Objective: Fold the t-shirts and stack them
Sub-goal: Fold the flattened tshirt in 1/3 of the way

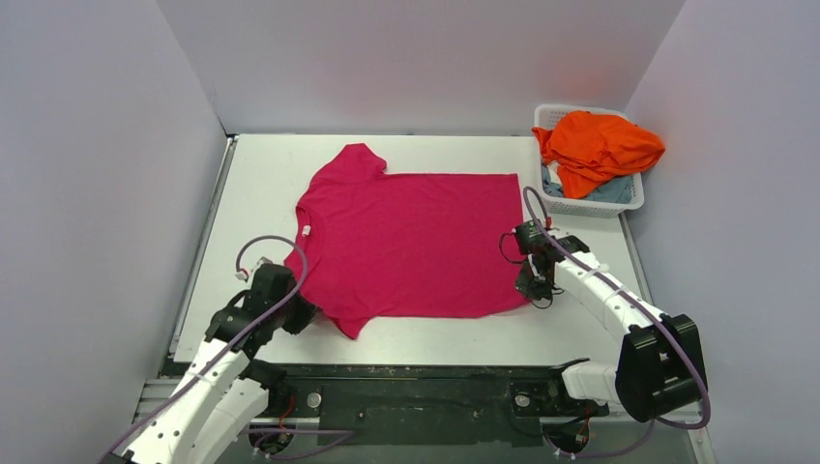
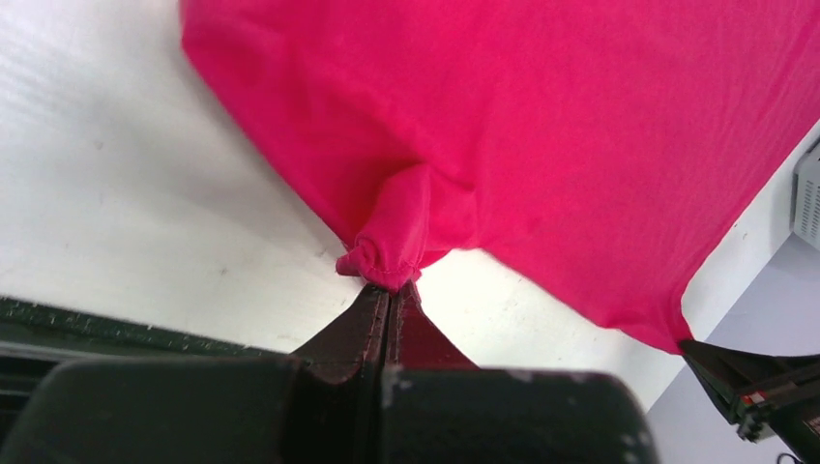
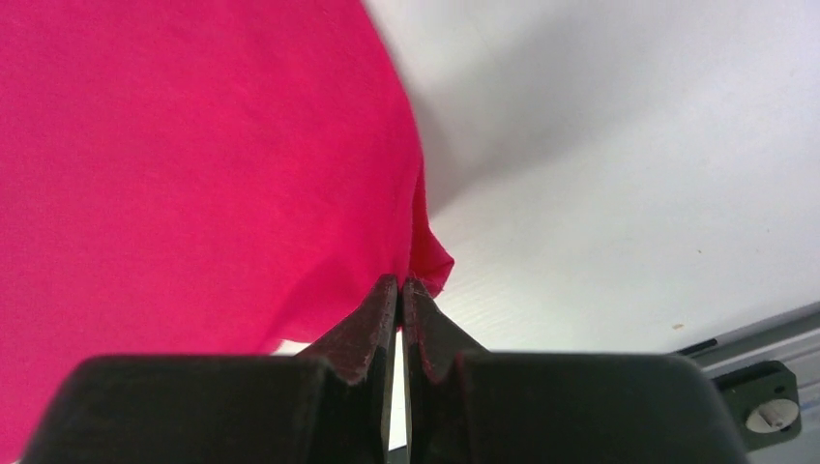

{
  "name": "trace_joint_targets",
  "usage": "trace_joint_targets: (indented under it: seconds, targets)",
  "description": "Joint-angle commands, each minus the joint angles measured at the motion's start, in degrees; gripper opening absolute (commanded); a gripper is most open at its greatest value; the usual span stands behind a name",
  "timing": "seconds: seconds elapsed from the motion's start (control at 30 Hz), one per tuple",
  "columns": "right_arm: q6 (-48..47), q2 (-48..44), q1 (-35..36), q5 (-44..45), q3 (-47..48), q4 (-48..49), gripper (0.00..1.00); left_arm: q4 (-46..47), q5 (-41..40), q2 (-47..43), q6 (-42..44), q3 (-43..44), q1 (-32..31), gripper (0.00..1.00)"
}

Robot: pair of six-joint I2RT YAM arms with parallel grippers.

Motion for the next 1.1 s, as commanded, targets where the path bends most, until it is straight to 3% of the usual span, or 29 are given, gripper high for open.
trace_joint_targets:
  seconds: [0.0,0.2,0.5,0.73,1.07]
  targets:
    - [0.25,2.21,-0.42,0.1,6.41,-1.6,0.0,9.8,-5.0,6.07,4.47,7.57,-0.28,0.0]
    - [0.82,6.55,-1.19,0.38,13.47,-1.52,0.0,15.69,-9.4,15.68,8.82,13.7,0.05,0.0]
    - [-0.04,12.86,-3.94,-0.86,21.87,-1.55,0.0,24.4,-6.26,28.5,13.1,20.05,5.03,0.0]
    - [-1.39,16.8,-5.77,-0.29,26.67,-1.6,0.0,28.56,-3.2,33.8,15.42,22.53,9.52,0.0]
    - [-1.64,21.59,-7.91,2.12,31.31,-1.54,0.0,32.38,-2.79,41.51,18.94,27.39,10.28,0.0]
